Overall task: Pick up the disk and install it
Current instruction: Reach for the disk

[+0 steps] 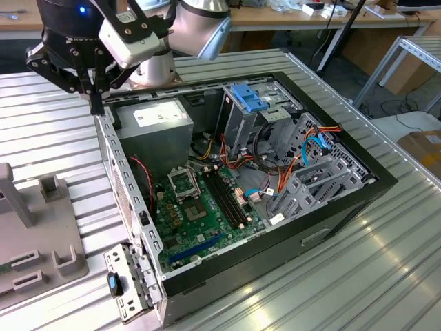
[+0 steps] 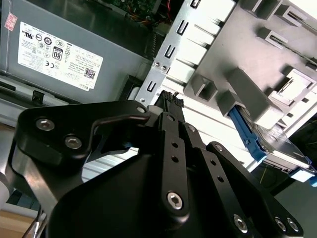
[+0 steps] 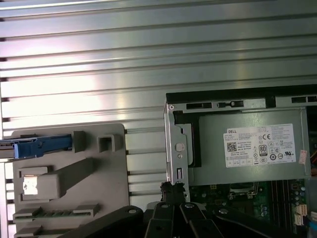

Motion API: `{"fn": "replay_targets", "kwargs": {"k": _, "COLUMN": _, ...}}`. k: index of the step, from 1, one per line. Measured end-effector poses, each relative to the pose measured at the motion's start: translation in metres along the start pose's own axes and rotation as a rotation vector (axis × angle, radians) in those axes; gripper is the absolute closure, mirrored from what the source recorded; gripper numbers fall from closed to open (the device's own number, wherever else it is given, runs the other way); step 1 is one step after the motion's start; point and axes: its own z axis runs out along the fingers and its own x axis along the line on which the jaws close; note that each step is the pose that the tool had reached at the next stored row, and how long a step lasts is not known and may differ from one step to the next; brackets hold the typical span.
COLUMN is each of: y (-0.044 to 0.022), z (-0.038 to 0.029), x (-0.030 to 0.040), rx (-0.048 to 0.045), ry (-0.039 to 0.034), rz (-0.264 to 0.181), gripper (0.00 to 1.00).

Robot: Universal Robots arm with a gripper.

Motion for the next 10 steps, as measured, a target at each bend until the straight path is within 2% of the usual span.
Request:
{"fn": "replay_targets", "kwargs": {"k": 4, "y": -0.0010, "z": 0.0003, "x": 0.0133, "rx": -0.0001, "ry": -0.0002, "rz": 0.000, "gripper": 0.89}}
{"fn": "replay_targets", "kwargs": {"k": 6, "y": -0.0018, "z": 0.0005, "x": 0.0229, "rx": -0.0001, "ry": -0.0019, "rz": 0.000, "gripper": 0.89}}
{"fn": "replay_targets", "kwargs": {"k": 10, "y": -0.0026, "z": 0.0007, "x": 0.0332, "rx": -0.0004, "ry": -0.0049, "rz": 0.000, "gripper": 0.89}}
